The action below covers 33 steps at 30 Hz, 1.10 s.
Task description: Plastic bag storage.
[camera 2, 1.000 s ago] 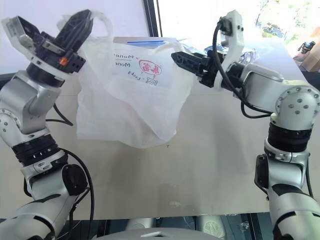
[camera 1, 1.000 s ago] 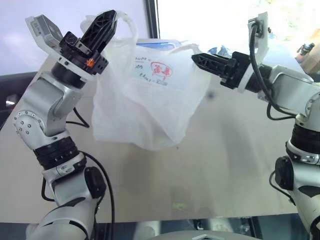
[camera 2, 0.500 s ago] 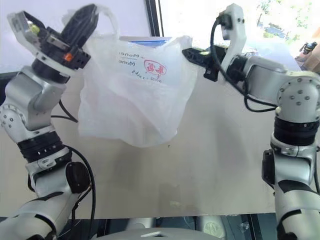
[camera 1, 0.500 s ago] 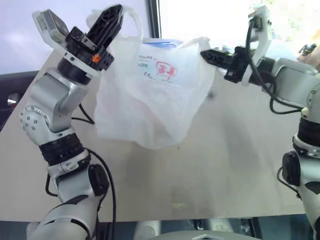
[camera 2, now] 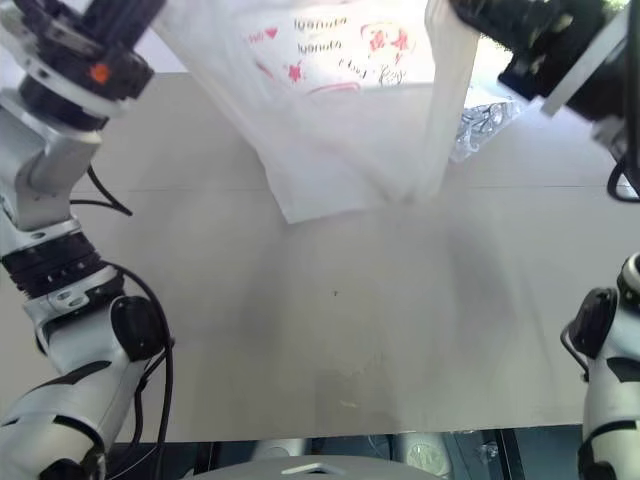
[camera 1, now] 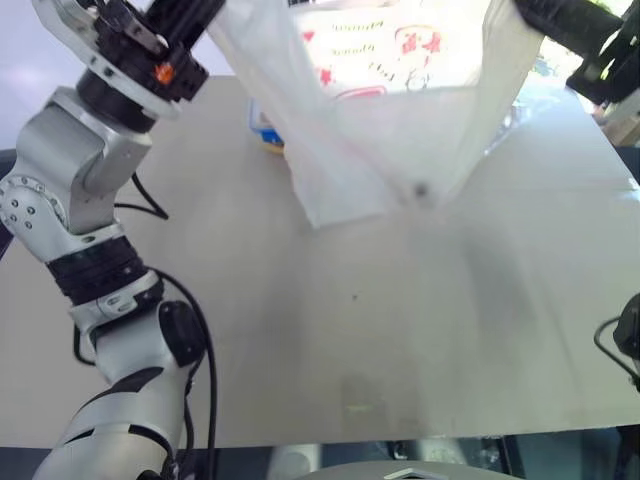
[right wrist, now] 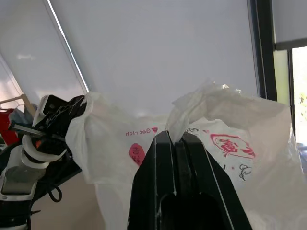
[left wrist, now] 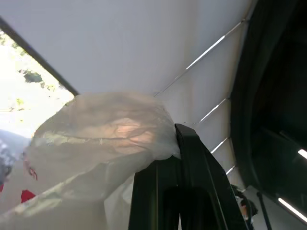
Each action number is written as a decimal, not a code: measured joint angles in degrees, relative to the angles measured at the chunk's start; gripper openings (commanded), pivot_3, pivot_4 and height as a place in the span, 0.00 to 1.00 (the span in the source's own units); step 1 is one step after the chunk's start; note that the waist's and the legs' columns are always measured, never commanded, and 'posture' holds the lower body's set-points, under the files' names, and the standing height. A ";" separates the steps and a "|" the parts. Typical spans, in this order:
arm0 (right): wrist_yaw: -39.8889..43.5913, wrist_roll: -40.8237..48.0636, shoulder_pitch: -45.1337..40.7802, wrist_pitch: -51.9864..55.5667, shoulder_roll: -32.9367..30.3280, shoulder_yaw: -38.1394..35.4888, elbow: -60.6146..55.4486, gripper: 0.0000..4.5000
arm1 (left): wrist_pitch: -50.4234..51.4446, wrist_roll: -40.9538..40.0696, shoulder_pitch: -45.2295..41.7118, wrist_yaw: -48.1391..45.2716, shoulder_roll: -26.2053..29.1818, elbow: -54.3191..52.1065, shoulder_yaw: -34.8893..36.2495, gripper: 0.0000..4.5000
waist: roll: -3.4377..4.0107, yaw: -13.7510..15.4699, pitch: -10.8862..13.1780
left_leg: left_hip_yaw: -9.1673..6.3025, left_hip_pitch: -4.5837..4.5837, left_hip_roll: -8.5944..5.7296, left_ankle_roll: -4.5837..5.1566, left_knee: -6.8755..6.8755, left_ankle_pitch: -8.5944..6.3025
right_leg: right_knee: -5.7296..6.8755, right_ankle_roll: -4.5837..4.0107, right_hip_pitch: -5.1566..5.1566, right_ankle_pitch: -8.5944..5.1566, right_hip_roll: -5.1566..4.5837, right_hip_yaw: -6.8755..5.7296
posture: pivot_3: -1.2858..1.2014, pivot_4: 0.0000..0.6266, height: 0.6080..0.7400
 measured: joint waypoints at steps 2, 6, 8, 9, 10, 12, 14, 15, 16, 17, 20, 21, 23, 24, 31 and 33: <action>-1.51 2.13 6.94 -0.39 -1.57 0.37 -4.70 0.01 | 1.09 2.38 5.25 -1.51 1.72 -1.32 -2.43 0.00 | 0.00 0.12 0.00 | -0.04 -0.02 -0.01 0.00 0.03 0.00 | -0.01 0.00 0.02 0.00 -0.02 0.00 | 0.52 0.24 1.00; -0.86 0.18 23.81 -2.13 -2.60 1.51 -15.50 0.01 | 1.61 14.09 18.54 -9.16 4.38 -9.77 -7.03 0.00 | -0.05 0.11 -0.06 | -0.05 0.07 -0.01 0.00 -0.12 0.00 | -0.13 0.01 0.08 0.00 0.01 0.05 | 0.52 0.24 1.00; 1.09 -5.74 32.60 -2.60 -2.60 3.49 -19.81 0.01 | 0.09 23.61 26.76 -14.34 5.34 -14.52 -10.07 0.00 | 0.03 0.09 -0.02 | -0.06 0.13 0.00 0.00 -0.17 0.00 | -0.07 0.01 0.01 0.00 0.02 0.14 | 0.52 0.24 1.00; 2.85 -9.34 35.76 -2.80 -2.86 4.67 -21.16 0.01 | -1.34 28.05 29.58 -17.24 5.29 -16.38 -11.73 0.00 | 0.05 0.10 -0.01 | -0.05 0.11 -0.01 -0.01 -0.10 0.00 | 0.00 0.01 -0.04 0.00 0.06 0.14 | 0.52 0.24 1.00; 5.69 -13.67 37.85 -3.75 -4.30 6.12 -22.65 0.01 | -3.23 32.57 31.51 -20.73 5.70 -18.46 -13.51 0.00 | 0.05 0.13 0.00 | -0.05 0.13 -0.01 -0.01 -0.04 0.01 | 0.07 0.00 -0.03 0.00 0.09 0.13 | 0.52 0.24 1.00; 10.65 -22.43 41.14 -7.10 -6.72 7.57 -24.65 0.13 | -7.16 40.01 34.10 -27.29 7.89 -22.46 -16.17 0.06 | 0.04 0.23 -0.03 | -0.03 0.27 -0.04 -0.06 -0.03 0.03 | 0.04 0.00 0.13 0.01 0.18 0.11 | 0.52 0.24 1.00; 14.41 -29.91 45.07 -11.35 -5.57 8.37 -24.46 0.30 | -11.72 45.72 37.03 -31.85 7.41 -24.54 -16.63 0.19 | 0.06 0.27 -0.06 | -0.04 0.48 -0.02 -0.06 -0.04 0.03 | 0.03 0.00 0.35 0.01 0.19 0.13 | 0.52 0.24 1.00; 15.75 -31.89 46.44 -12.52 -5.24 8.51 -24.27 0.41 | -12.90 47.15 37.92 -32.92 7.15 -24.52 -16.62 0.29 | 0.08 0.27 -0.06 | -0.07 0.49 -0.01 -0.06 -0.04 0.03 | 0.06 0.00 0.36 0.01 0.18 0.17 | 0.52 0.24 1.00; 17.43 -33.67 47.99 -13.91 -5.06 8.52 -24.24 0.52 | -14.08 48.31 39.12 -33.97 6.99 -24.51 -16.44 0.39 | 0.08 0.26 -0.06 | -0.09 0.48 -0.01 -0.06 -0.04 0.03 | 0.05 0.00 0.36 0.01 0.18 0.20 | 0.52 0.24 1.00; 19.75 -35.32 49.80 -15.51 -4.99 8.27 -24.30 0.62 | -15.09 49.58 40.77 -35.31 6.98 -24.52 -16.20 0.49 | 0.08 0.22 -0.06 | -0.12 0.49 -0.01 -0.06 -0.04 0.03 | 0.05 0.00 0.37 0.01 0.18 0.23 | 0.52 0.24 1.00; 26.50 -34.64 55.80 -18.11 -4.92 2.37 -25.94 0.96 | -18.01 52.16 47.04 -39.77 7.67 -25.99 -13.11 0.81 | 0.08 0.17 -0.06 | -0.27 0.39 0.03 -0.05 -0.13 0.02 | -0.12 0.00 0.36 0.01 0.13 0.27 | 0.52 0.24 1.00; 27.08 -34.50 56.48 -18.12 -5.05 1.43 -26.00 1.00 | -18.24 52.35 47.75 -40.17 7.86 -26.00 -12.61 0.90 | 0.08 0.19 -0.06 | -0.27 0.39 0.04 -0.05 -0.14 0.02 | -0.14 0.00 0.37 0.01 0.12 0.27 | 0.52 0.24 1.00; 32.07 -33.44 62.85 -18.67 -5.69 -5.37 -26.42 1.00 | -22.40 56.90 53.34 -44.88 9.84 -27.00 -10.70 1.00 | 0.08 0.28 -0.06 | -0.29 0.31 0.00 -0.04 -0.15 0.01 | -0.21 0.00 0.35 0.01 0.08 0.19 | 0.52 0.24 1.00; 35.41 -33.69 67.02 -19.07 -6.15 -9.17 -26.54 1.00 | -24.01 58.87 56.68 -47.11 10.55 -27.16 -9.62 1.00 | 0.10 0.38 -0.07 | -0.26 0.34 -0.03 -0.03 -0.23 0.00 | -0.25 0.00 0.37 0.01 0.04 0.21 | 0.52 0.24 1.00; 49.28 -51.82 84.22 -30.82 -2.60 -16.08 -20.33 1.00 | -32.83 69.22 69.16 -55.59 10.37 -26.77 -7.44 1.00 | 0.12 0.63 -0.07 | -0.25 1.25 -0.01 0.27 -0.27 -0.19 | -0.28 -0.04 1.23 -0.03 0.06 0.15 | 0.52 0.24 1.00; 50.83 -55.52 84.60 -34.15 -1.34 -14.90 -18.86 1.00 | -34.67 70.93 70.10 -56.03 9.33 -26.54 -7.34 1.00 | 0.20 0.56 -0.13 | -0.29 1.30 0.04 0.28 -0.23 -0.18 | -0.21 -0.04 1.23 -0.03 0.11 0.20 | 0.52 0.24 1.00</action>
